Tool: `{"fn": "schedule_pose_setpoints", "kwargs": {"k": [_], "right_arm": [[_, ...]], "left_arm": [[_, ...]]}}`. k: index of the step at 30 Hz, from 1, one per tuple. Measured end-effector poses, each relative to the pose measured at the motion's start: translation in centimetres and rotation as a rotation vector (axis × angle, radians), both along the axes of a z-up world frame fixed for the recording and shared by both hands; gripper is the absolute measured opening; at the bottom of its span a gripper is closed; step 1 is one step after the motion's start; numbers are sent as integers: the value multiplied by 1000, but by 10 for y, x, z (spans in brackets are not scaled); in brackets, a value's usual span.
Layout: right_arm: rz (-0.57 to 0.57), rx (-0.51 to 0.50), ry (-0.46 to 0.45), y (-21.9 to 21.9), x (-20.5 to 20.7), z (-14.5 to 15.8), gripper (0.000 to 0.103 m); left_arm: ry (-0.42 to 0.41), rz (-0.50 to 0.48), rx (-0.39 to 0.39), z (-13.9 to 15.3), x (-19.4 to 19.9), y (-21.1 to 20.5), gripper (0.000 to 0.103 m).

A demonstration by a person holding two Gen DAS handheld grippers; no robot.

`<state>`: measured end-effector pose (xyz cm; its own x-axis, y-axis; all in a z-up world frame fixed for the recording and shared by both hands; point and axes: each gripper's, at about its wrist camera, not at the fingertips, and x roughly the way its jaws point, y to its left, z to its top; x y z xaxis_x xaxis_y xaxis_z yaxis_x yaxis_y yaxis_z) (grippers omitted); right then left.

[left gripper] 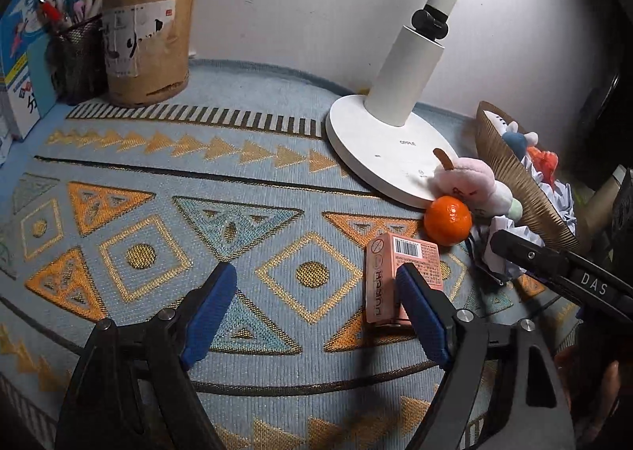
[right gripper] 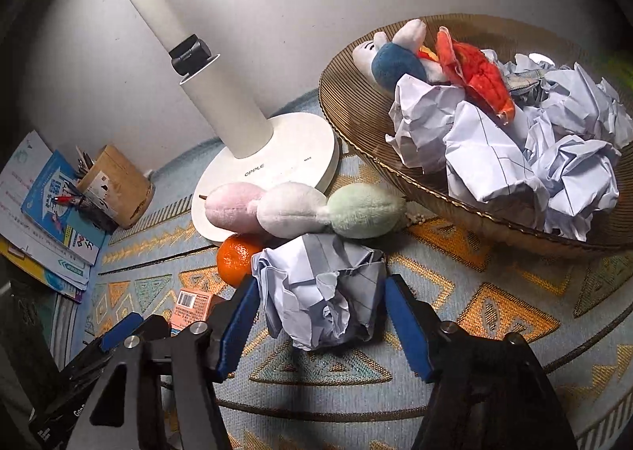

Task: Organize objects
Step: 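Grasp the pink juice box with the left gripper while the right grasps the paper ball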

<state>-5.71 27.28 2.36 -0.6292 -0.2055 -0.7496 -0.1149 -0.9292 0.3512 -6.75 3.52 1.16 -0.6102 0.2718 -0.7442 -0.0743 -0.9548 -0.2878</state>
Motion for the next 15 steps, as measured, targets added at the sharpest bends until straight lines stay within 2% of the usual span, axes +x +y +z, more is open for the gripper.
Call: {"fn": "schedule_pose_setpoints", "kwargs": {"k": [2,4,7,10,11,13,15], "right_arm": [[7,9,12,1,8,2,56],[13,4,14,5,18,3,56],[22,23,21,11,42,7,56],[44,31,22,17,59,5,57],[48,27,16,20,63,3,62],[32,7,17,29,69,-1,71],[37,-67,34,40,75,-3,72]], "left_arm": [[2,-39,48,3,2,3,82],[6,-94,46,6,4,19,82],[21,-159,-31,7,5,49,82],[24,-185,-133,3,2,76,82],[25,-196,-155,1,2,83,81],[35,-208,-205,0,4,91,71],[46,-214,-214,1,7,92,49]]}}
